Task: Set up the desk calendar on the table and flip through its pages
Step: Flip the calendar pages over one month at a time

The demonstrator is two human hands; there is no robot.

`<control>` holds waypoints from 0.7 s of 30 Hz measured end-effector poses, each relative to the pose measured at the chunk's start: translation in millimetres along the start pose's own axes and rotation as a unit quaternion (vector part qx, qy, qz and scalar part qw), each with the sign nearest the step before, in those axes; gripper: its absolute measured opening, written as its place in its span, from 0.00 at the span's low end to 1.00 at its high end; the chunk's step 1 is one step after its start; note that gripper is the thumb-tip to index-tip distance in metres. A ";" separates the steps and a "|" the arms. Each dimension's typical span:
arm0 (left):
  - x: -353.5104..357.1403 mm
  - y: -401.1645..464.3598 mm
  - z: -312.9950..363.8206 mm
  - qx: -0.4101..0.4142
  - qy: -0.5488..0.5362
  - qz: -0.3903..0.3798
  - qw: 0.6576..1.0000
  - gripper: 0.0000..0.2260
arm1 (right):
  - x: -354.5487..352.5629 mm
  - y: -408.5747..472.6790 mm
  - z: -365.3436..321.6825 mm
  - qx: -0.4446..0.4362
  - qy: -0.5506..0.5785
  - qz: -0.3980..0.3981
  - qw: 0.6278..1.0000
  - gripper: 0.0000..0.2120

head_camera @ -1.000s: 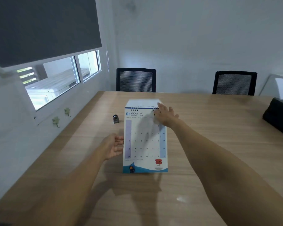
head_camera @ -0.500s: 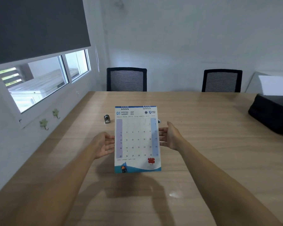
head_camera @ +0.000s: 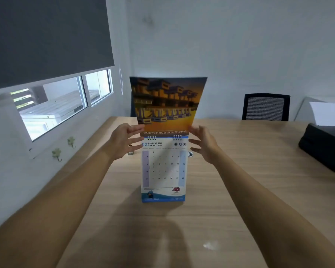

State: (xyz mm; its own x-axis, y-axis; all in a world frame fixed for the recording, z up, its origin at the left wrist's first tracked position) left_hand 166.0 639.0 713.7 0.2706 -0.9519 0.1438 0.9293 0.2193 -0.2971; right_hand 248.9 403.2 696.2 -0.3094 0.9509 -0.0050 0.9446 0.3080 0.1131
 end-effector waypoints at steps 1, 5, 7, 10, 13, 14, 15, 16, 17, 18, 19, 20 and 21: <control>3.6 1.9 4.1 0.015 0.041 0.014 0.999 0.22 | 3.1 0.5 -4.7 -0.012 -0.045 -0.008 0.999 0.25; 18.9 12.8 8.7 0.035 0.212 0.060 0.975 0.20 | 12.7 10.3 -8.1 -0.045 -0.217 -0.030 0.975 0.25; 25.2 20.4 5.3 0.034 0.277 0.062 0.958 0.14 | 14.9 17.7 -0.4 -0.055 -0.307 -0.044 0.949 0.23; 24.3 35.4 -2.6 0.027 0.350 0.086 0.933 0.16 | 13.9 29.2 11.7 -0.040 -0.384 -0.043 0.922 0.21; 17.5 55.6 -12.7 0.037 0.400 0.077 0.912 0.19 | 17.9 31.9 19.4 -0.020 -0.437 -0.051 0.898 0.21; 15.4 58.1 -14.9 0.042 0.405 0.070 0.911 0.20 | 19.3 31.9 21.1 -0.021 -0.450 -0.057 0.891 0.22; 14.2 58.7 -16.6 0.050 0.400 0.068 0.912 0.22 | 20.0 32.9 24.4 -0.025 -0.455 -0.058 0.888 0.24; 13.2 55.9 -18.9 0.059 0.390 0.078 0.915 0.23 | 20.9 32.8 26.4 -0.037 -0.449 -0.050 0.891 0.25; 14.4 48.8 -20.3 0.074 0.378 0.094 0.918 0.25 | 20.3 32.3 29.7 -0.048 -0.427 -0.029 0.903 0.26; 11.7 45.5 -25.1 0.081 0.359 0.121 0.922 0.26 | 19.4 30.0 31.7 -0.057 -0.391 0.000 0.918 0.26; 8.4 44.0 -33.0 0.083 0.335 0.145 0.927 0.27 | 17.6 27.6 37.8 -0.056 -0.347 0.032 0.935 0.26; 3.6 45.4 -44.2 0.066 0.311 0.159 0.935 0.28 | 16.7 24.1 45.0 -0.044 -0.302 0.056 0.951 0.26; 1.3 46.3 -56.9 0.048 0.291 0.160 0.942 0.30 | 16.6 19.9 55.0 -0.012 -0.249 0.067 0.966 0.27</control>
State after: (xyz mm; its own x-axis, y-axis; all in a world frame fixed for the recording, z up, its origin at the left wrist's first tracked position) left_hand 195.0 635.7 646.5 0.3834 -0.7841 -0.4880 0.8496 0.5067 -0.1467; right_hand 268.6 426.8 643.7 -0.0880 0.8806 -0.4655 0.9681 0.1857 0.1683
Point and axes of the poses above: each hand's wrist, its own y-axis towards the middle knuckle, its own x-axis out of the palm, z = x × y, the point moved 5 cm from there along y, towards the middle knuckle, and after that the axes turned 8 degrees about -x, right-handed, at the moved point
